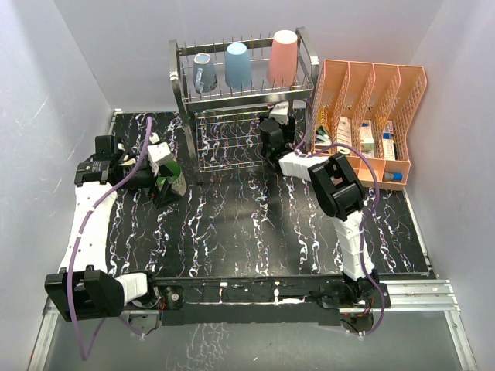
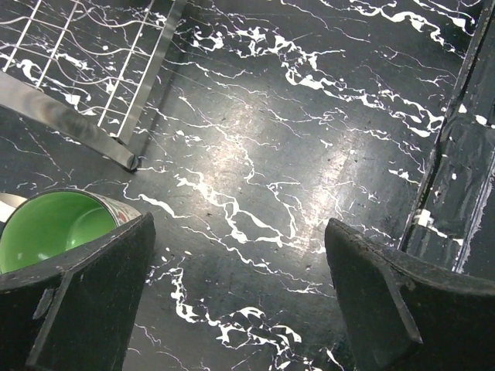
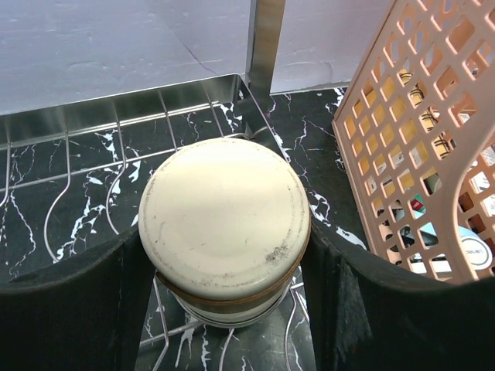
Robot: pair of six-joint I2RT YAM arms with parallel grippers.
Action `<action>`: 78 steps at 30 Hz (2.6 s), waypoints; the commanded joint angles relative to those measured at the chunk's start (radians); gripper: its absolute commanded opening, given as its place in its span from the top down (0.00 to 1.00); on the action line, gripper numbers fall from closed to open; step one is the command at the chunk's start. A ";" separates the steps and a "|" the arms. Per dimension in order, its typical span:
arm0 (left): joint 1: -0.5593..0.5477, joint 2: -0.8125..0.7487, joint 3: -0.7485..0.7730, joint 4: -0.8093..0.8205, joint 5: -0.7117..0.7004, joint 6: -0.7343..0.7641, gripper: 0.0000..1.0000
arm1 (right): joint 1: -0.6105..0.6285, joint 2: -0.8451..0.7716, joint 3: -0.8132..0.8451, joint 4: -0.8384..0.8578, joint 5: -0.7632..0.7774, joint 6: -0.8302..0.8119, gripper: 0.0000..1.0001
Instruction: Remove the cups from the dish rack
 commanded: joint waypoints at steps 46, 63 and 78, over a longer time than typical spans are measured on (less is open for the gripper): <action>-0.228 -0.341 -0.461 0.643 -0.094 0.168 0.10 | 0.495 -0.846 -0.658 -0.211 -0.157 0.903 0.80; -0.340 -0.394 -0.527 0.794 -0.124 0.143 0.30 | 0.495 -0.823 -0.677 -0.094 -0.612 1.530 0.83; -0.364 -0.427 -0.538 0.831 -0.139 0.073 0.79 | 0.500 -0.791 -0.773 0.079 -0.696 1.788 0.75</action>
